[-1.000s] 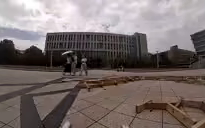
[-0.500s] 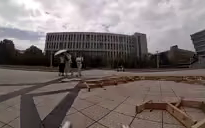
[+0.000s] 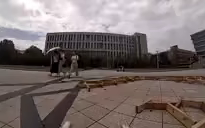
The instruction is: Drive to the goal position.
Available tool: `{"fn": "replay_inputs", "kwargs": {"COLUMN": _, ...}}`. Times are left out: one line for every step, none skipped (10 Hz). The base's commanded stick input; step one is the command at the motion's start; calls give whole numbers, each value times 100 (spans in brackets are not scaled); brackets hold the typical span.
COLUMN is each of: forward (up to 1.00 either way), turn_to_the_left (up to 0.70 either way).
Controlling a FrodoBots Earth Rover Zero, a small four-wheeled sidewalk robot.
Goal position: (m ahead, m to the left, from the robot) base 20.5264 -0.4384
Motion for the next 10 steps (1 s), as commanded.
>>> {"fn": "replay_inputs", "kwargs": {"forward": 6, "turn_to_the_left": 0}}
{"fn": "replay_inputs", "kwargs": {"forward": 6, "turn_to_the_left": 0}}
{"fn": "replay_inputs", "kwargs": {"forward": 6, "turn_to_the_left": 1}}
{"fn": "replay_inputs", "kwargs": {"forward": 6, "turn_to_the_left": 1}}
{"fn": "replay_inputs", "kwargs": {"forward": 6, "turn_to_the_left": 0}}
{"fn": "replay_inputs", "kwargs": {"forward": 6, "turn_to_the_left": 1}}
{"fn": "replay_inputs", "kwargs": {"forward": 6, "turn_to_the_left": 0}}
{"fn": "replay_inputs", "kwargs": {"forward": 6, "turn_to_the_left": 1}}
{"fn": "replay_inputs", "kwargs": {"forward": 6, "turn_to_the_left": 1}}
{"fn": "replay_inputs", "kwargs": {"forward": 6, "turn_to_the_left": 1}}
